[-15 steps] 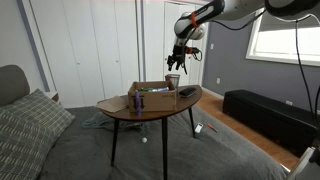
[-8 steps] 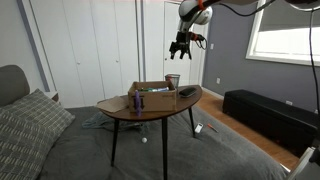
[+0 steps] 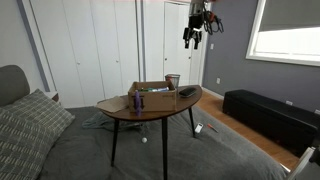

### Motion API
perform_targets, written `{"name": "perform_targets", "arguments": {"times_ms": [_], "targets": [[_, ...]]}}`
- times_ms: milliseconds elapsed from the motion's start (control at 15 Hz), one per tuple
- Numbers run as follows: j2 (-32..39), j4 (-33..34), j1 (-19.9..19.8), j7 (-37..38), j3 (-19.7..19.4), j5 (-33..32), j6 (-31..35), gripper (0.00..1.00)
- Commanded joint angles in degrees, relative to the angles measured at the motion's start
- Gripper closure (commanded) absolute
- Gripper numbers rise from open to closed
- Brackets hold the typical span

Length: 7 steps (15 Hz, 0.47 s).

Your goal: Put the two glue sticks in the bin

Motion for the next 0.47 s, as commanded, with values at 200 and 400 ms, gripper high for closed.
{"name": "perform_targets", "arguments": {"times_ms": [200, 400], "targets": [[-2.04, -0.22, 0.40, -0.73, -0.71, 0.05, -4.42, 0.00], [-1.07, -0.16, 0.41, -0.72, -0.68, 0.05, -4.17, 0.00]]}}
